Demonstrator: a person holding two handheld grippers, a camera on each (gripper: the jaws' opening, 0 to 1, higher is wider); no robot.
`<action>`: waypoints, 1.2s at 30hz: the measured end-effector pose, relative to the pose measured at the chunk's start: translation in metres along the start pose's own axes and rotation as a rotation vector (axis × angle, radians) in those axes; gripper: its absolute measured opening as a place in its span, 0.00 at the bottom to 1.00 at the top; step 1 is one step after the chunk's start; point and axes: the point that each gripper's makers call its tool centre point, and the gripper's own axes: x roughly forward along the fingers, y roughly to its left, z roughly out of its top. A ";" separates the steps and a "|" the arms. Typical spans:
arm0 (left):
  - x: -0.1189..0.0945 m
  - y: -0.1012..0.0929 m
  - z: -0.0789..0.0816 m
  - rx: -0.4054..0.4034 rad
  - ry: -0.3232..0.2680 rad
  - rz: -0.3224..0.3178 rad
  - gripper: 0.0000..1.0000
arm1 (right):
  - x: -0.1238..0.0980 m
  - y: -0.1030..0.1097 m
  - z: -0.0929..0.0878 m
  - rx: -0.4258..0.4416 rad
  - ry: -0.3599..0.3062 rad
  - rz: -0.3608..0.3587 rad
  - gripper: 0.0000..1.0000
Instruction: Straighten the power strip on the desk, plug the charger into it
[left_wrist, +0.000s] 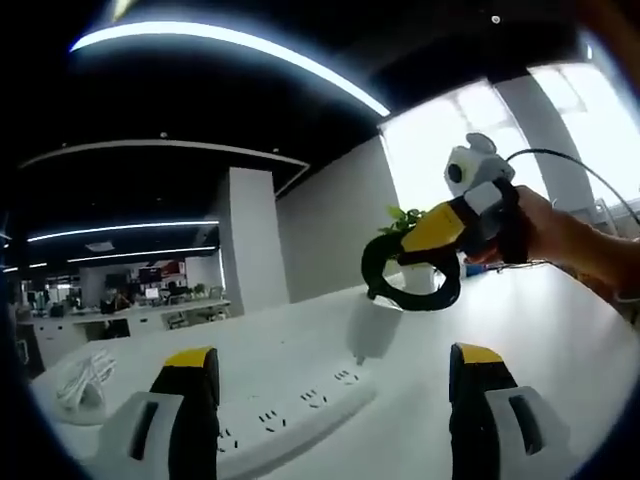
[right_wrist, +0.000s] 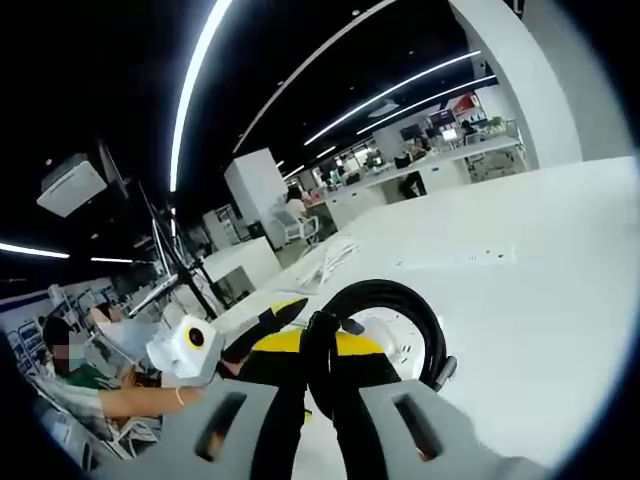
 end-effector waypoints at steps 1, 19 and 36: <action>0.001 0.000 -0.001 0.001 0.004 -0.002 0.98 | 0.000 0.000 0.000 0.001 -0.002 0.001 0.07; 0.023 -0.009 0.000 0.007 0.007 -0.009 0.96 | 0.001 0.005 -0.004 0.005 0.007 0.005 0.07; 0.039 -0.012 0.002 0.044 0.023 0.006 0.87 | 0.004 0.012 -0.004 -0.003 0.015 0.008 0.07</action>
